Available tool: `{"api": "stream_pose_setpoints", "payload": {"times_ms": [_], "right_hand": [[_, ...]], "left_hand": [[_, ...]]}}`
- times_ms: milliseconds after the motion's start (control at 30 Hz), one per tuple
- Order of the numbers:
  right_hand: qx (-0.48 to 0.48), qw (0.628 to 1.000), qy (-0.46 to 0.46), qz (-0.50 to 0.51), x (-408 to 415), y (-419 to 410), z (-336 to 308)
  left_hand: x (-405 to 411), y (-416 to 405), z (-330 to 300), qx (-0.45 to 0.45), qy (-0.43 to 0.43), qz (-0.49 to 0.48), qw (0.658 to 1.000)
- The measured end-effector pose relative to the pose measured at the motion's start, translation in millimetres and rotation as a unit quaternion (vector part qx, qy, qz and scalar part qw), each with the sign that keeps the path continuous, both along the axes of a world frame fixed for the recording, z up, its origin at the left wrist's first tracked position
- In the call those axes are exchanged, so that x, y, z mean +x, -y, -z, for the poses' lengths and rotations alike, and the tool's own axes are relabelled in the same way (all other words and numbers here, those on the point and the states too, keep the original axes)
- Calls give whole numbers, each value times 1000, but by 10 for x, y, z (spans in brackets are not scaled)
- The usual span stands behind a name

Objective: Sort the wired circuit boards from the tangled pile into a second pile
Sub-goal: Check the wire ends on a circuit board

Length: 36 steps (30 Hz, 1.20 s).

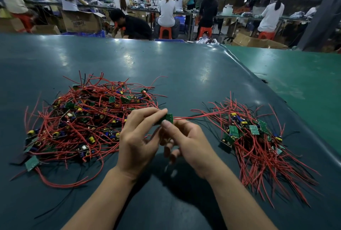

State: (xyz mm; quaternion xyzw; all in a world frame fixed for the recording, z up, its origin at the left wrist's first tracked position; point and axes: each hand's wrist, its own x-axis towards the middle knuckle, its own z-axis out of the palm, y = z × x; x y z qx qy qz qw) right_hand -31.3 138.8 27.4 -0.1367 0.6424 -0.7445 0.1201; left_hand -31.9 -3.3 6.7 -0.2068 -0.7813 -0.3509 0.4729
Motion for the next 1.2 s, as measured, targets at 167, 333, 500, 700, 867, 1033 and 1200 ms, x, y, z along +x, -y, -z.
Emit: {"api": "stream_pose_setpoints", "payload": {"times_ms": [167,333,500,700,867,1033,1200], "right_hand": [[12,987,-106,118,-2,53,44],[-5,938,-171,300,-8,-8,-22],[-231,850,-48,471,-87,-119,-101],[-259,856,134,426,-118,-41,8],[-210,894,116,378,-116,-16,-4],[-189,903,128,365,-140,-48,16],[-184,904,133,364,-156,-78,32]], "left_hand": [[-22,23,-30,-34,-20,7,999],[-14,34,-41,-15,-10,-52,998],[-45,130,5,-25,192,-241,951],[-70,203,87,-116,360,-294,878],[-60,243,48,-59,286,-269,918],[-45,237,30,-101,326,-302,890],[-21,288,1,-85,339,-306,885]]}}
